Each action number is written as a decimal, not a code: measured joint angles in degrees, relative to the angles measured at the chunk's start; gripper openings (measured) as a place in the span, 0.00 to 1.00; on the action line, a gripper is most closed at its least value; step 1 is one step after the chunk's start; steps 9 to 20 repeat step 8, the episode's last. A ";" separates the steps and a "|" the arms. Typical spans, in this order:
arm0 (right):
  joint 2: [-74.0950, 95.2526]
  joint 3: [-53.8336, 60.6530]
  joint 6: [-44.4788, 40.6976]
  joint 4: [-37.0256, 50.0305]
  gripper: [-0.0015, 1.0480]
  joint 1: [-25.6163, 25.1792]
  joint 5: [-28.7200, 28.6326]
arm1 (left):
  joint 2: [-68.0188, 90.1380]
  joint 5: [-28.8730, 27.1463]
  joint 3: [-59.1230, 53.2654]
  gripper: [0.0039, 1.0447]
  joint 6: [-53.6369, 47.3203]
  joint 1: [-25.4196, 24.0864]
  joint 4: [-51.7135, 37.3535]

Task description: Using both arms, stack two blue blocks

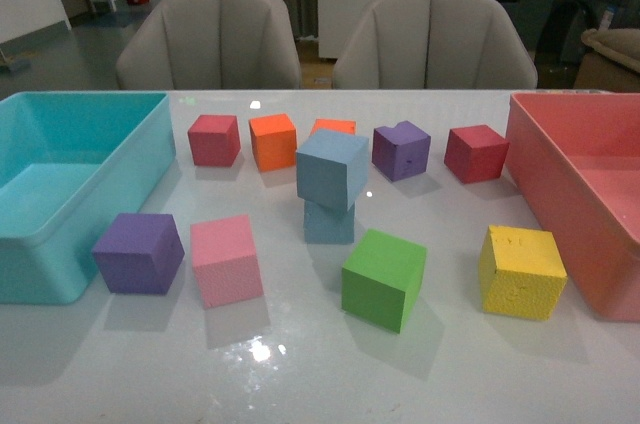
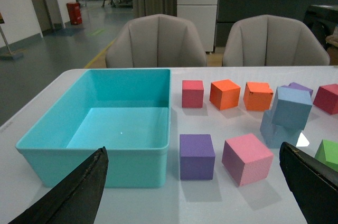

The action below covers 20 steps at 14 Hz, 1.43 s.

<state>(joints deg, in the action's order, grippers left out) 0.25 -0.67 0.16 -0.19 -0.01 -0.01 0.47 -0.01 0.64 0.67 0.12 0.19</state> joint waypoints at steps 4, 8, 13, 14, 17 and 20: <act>0.00 0.00 0.00 0.00 0.94 0.00 0.00 | 0.00 0.00 0.00 0.94 0.00 0.00 0.00; 0.00 0.00 0.00 0.00 0.94 0.00 0.00 | 0.00 0.00 0.00 0.94 0.00 0.00 0.00; 0.00 0.00 0.00 0.00 0.94 0.00 0.00 | 0.00 0.00 0.00 0.94 0.00 0.00 0.00; 0.00 0.00 0.00 0.00 0.94 0.00 0.00 | 0.00 0.00 0.00 0.94 0.00 0.00 0.00; 0.00 0.00 0.00 0.00 0.94 0.00 0.00 | 0.00 0.00 0.00 0.94 0.00 0.00 0.00; 0.00 0.00 0.00 0.00 0.94 0.00 0.00 | 0.00 0.00 0.00 0.94 0.00 0.00 0.00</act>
